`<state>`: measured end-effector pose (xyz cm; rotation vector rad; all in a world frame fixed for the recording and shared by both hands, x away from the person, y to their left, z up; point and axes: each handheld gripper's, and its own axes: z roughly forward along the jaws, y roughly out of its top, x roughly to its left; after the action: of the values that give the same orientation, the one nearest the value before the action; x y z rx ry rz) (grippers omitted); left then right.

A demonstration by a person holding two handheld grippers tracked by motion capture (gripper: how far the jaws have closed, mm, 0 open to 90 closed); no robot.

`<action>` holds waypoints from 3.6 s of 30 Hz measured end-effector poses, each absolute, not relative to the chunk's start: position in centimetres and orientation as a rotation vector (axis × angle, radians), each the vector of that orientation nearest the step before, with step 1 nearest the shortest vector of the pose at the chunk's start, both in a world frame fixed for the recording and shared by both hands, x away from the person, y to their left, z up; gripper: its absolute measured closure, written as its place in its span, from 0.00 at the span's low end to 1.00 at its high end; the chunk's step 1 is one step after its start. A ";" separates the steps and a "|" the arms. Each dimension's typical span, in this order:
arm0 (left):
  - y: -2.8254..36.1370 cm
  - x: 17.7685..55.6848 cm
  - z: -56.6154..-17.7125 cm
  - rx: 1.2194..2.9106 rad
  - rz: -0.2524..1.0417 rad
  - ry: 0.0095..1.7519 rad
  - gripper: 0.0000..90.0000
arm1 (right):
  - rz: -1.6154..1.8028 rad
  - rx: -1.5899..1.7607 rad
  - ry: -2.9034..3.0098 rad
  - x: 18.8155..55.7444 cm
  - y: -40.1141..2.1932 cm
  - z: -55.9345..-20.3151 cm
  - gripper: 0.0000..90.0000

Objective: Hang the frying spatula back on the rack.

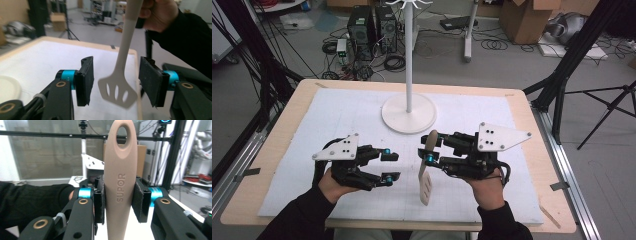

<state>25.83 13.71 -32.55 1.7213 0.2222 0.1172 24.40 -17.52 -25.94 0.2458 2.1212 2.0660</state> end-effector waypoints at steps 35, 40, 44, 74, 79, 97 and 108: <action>7.4 24.8 -32.4 1.768 0.400 0.372 0.87 | 1.909 0.578 1.972 24.3 -15.3 -25.7 0.74; 7.7 25.0 -32.5 1.768 0.323 0.350 0.87 | 1.921 0.576 1.933 24.0 -15.3 -25.6 0.56; 8.4 25.2 -32.7 1.754 0.238 0.313 0.87 | 1.978 0.510 1.915 24.1 -16.4 -25.5 0.46; 11.8 29.1 -31.6 1.754 0.028 0.169 0.87 | 2.050 0.433 2.079 24.7 -21.1 -30.3 0.37; 11.3 31.4 -30.4 1.775 0.046 0.191 0.87 | 2.031 0.503 2.043 24.4 -22.8 -31.5 0.32; 9.6 40.6 -25.4 1.746 0.053 0.326 0.87 | 2.006 0.632 2.022 25.0 -25.2 -34.3 0.24; 8.2 45.4 -23.4 1.731 0.037 0.412 0.87 | 2.005 0.660 2.033 25.4 -25.5 -35.1 0.24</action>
<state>45.38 8.16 -23.43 1.7309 0.4121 0.0366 25.43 -25.48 -35.06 0.6604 2.0333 2.0045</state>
